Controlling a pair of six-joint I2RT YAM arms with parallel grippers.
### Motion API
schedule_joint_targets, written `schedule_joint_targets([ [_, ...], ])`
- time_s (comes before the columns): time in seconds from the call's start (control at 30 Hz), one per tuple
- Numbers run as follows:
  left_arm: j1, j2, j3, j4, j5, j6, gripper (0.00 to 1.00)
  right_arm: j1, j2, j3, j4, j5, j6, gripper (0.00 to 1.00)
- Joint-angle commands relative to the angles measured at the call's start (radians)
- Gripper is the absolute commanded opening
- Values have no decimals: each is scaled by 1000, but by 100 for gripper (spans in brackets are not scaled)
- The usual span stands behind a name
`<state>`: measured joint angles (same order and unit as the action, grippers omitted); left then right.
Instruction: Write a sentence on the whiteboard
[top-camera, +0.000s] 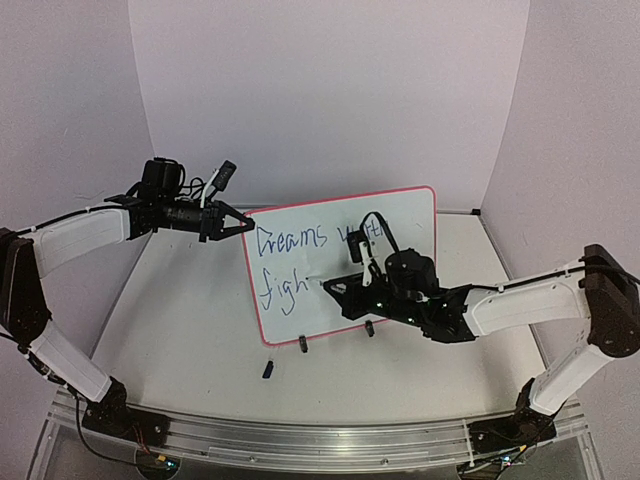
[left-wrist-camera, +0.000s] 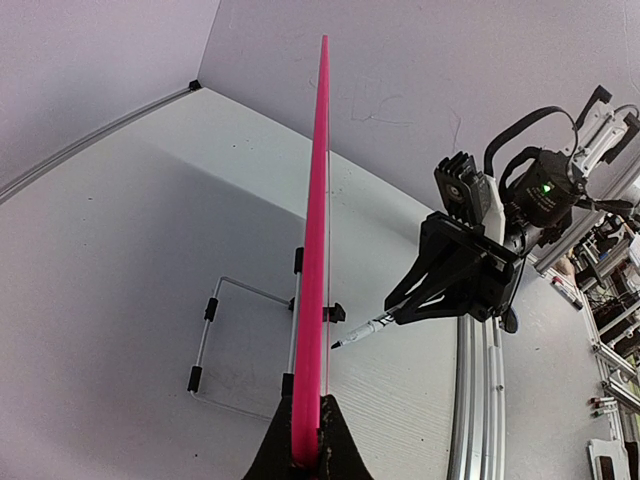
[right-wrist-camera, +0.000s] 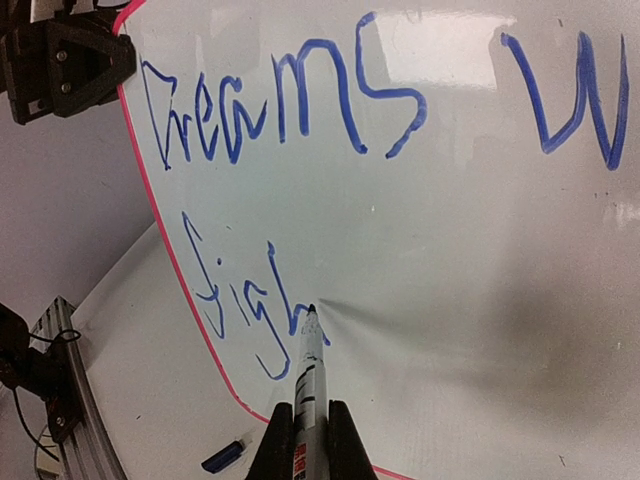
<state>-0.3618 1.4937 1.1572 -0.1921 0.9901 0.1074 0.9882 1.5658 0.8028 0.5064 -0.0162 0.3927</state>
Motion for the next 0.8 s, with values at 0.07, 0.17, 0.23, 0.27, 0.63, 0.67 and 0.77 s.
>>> schedule_joint_targets([
  [0.07,-32,31,-17,-106,-45,106,0,-4,15,41,2,46,-4,0],
  [0.17,-32,30,-17,-106,-45,107,0,-4,8,31,-6,65,4,0],
  [0.23,-33,30,-17,-106,-44,106,0,-5,-5,21,-12,83,7,0],
  [0.27,-33,30,-16,-106,-44,106,0,-6,-10,17,-14,90,8,0],
  [0.63,-34,23,-17,-107,-45,107,0,-13,-66,-22,-32,135,21,0],
  [0.67,-34,23,-17,-107,-45,107,0,-13,-70,-25,-33,132,23,0],
  [0.77,-34,22,-19,-107,-45,107,0,-13,-82,-27,-31,101,11,0],
])
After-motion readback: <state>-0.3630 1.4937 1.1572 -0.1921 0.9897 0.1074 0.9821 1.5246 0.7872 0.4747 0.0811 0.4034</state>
